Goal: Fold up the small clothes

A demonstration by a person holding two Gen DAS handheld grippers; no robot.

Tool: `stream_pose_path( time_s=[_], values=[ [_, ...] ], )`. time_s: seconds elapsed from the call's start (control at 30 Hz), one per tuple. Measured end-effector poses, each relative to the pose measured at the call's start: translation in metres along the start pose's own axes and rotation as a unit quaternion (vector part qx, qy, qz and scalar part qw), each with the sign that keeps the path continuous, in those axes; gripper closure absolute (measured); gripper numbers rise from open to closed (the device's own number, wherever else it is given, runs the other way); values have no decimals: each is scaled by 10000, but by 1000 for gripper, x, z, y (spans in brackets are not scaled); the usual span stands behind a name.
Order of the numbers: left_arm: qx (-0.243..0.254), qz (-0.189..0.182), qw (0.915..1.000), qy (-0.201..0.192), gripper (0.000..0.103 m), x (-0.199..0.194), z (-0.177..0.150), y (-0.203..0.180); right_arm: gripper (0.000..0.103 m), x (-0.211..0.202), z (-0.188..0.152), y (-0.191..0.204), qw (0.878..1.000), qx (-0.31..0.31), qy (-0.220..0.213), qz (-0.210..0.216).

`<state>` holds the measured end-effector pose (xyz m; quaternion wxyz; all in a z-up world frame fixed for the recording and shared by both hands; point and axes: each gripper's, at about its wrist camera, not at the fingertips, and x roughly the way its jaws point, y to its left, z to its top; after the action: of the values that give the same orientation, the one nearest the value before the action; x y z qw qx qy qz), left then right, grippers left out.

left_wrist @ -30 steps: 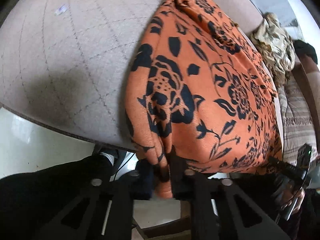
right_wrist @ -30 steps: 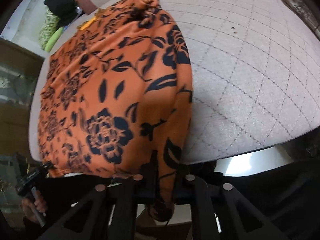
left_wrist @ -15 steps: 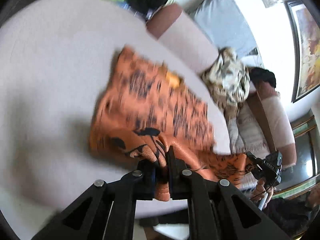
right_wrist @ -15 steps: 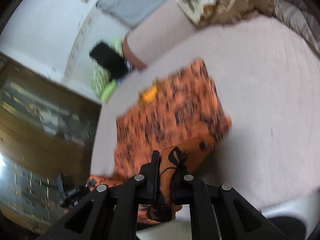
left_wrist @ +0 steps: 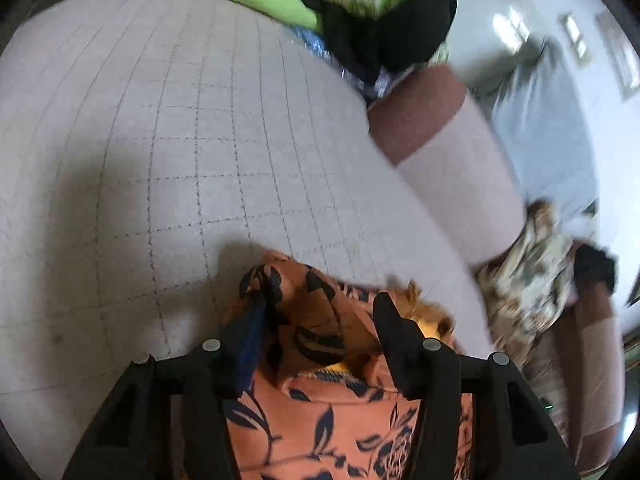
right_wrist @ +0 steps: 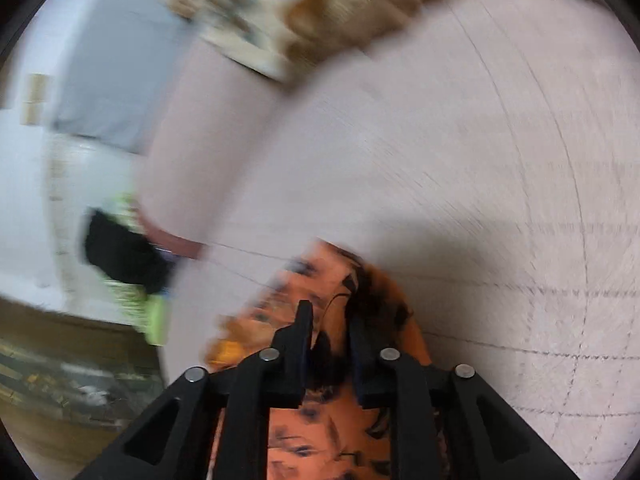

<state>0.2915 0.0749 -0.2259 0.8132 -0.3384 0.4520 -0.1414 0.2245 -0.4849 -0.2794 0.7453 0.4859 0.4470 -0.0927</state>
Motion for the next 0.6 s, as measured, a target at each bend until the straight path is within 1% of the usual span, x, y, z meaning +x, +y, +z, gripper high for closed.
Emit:
stream_pose_path(
  time_s=[0.03,0.07,0.1,0.13,0.17,0.2,0.23,0.27,0.3,0.33,0.37,0.4,0.43,0.47,0.5,0.53,0.57,0.6],
  values=[
    [-333,-2,9993,-147,48,-2,0,9,83,6,4,0,9998,-90,120,-148],
    [-574,-37,9983,-133,48,-4,2,11,83,5,9,2,9995,-259,109,-160],
    [-718,-285,9968,-183,47,-10,5,12,83,-5,13,5,9990,-414,-134,-60],
    [-673,-370,9966,-298,47,-16,5,9,83,-14,15,6,9983,-453,-371,33],
    [-492,-214,9971,-542,45,-29,4,3,80,-26,15,6,9969,-437,-650,121],
    [-278,95,9967,-754,40,-40,2,-5,75,-36,15,6,9950,-401,-886,213],
    [-40,397,9946,-961,38,-52,-1,-13,51,-44,13,7,9932,-389,-1061,283],
    [182,645,9910,-1159,37,-64,-5,-21,23,-55,7,10,9898,-394,-1341,290],
    [403,853,9869,-1311,36,-74,-11,-30,20,-64,1,16,9861,-427,-1591,213],
    [591,983,9838,-1375,35,-83,-18,-38,20,-72,-10,26,9802,-633,-1873,96],
    [759,1106,9813,-1381,29,-89,-29,-45,20,-76,-21,41,9758,-1038,-1925,35],
    [844,1231,9798,-1331,24,-91,-41,-49,22,-80,-29,55,9724,-1450,-1830,-32],
    [961,1418,9782,-1177,23,-90,-57,-54,22,-78,-41,73,9677,-1883,-1672,-152],
    [1061,1512,9775,-1020,23,-87,-68,-55,26,-71,-58,92,9595,-2403,-1442,-283],
    [1186,1625,9764,-786,23,-77,-80,-54,35,-62,-79,110,9492,-2874,-1219,-385],
    [1291,1756,9746,-525,23,-68,-91,-53,40,-47,-102,127,9372,-3327,-926,-490],
    [1336,1911,9721,-245,23,-57,-100,-50,50,-35,-117,136,9305,-3557,-691,-539],
    [1268,2004,9715,-33,23,-46,-103,-44,59,-19,-131,146,9248,-3740,-405,-562]
  ],
)
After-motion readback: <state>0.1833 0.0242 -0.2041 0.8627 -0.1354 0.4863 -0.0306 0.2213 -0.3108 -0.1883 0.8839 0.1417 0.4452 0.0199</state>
